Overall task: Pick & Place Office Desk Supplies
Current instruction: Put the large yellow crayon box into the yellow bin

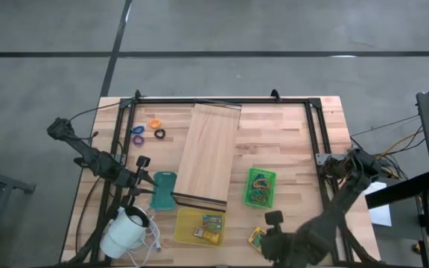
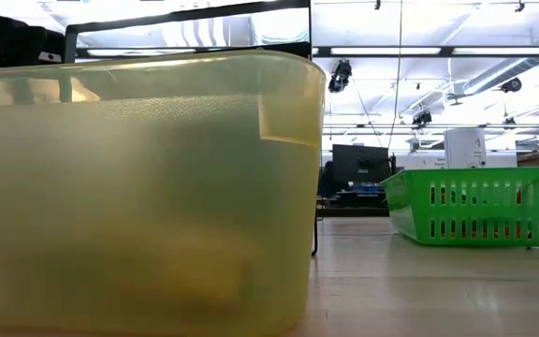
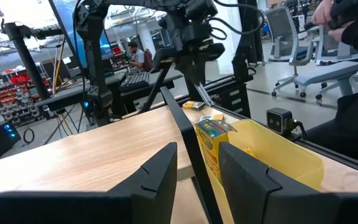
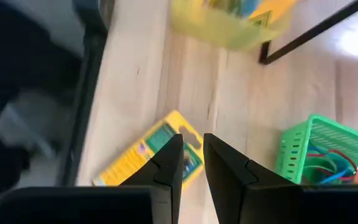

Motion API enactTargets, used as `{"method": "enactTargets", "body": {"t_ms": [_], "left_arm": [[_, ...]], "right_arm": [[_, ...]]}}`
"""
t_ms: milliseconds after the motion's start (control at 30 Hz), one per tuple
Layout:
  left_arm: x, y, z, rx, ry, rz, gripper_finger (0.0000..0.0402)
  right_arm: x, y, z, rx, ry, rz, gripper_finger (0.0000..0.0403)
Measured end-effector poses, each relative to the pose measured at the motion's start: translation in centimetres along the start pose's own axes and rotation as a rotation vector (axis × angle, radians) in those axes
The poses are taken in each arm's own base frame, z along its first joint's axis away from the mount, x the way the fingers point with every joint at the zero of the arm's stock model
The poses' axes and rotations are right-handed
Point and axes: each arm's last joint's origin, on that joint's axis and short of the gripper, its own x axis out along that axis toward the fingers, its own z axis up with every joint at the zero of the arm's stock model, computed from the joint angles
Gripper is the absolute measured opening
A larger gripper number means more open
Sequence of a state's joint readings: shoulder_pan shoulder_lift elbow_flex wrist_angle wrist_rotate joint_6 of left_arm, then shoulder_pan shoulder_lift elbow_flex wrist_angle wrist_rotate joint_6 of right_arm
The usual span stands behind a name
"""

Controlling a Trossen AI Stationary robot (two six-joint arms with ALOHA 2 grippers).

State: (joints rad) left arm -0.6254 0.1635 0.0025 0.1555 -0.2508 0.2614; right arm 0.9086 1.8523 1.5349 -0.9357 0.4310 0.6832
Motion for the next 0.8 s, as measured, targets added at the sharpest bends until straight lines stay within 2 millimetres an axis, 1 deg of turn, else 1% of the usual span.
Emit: {"method": "enactTargets", "body": {"t_ms": [133,233,433,567,733,800], "left_arm": [[0.0,0.0,0.0,0.0,0.002,-0.001,0.012],[0.0,0.0,0.0,0.0,0.004,-0.001,0.012],[0.0,0.0,-0.1,0.001,0.006,-0.001,0.012],[0.0,0.0,-0.1,0.001,0.006,-0.002,0.012],[0.0,0.0,-0.1,0.001,0.006,-0.002,0.012],[0.0,0.0,-0.1,0.001,0.006,-0.002,0.012]], "right_arm": [[0.7,-1.4,1.0,-0.133,0.094,0.113,0.0065],[1.4,-2.6,1.8,-0.183,0.142,0.202,0.0076],[2.2,-4.3,2.7,-0.226,0.168,0.248,0.0106],[2.7,-4.6,2.6,-0.24,0.175,0.244,0.0128],[4.3,-4.6,1.8,-0.293,0.132,0.255,0.0152],[5.0,-4.7,1.5,-0.288,0.117,0.258,0.0159]]}}
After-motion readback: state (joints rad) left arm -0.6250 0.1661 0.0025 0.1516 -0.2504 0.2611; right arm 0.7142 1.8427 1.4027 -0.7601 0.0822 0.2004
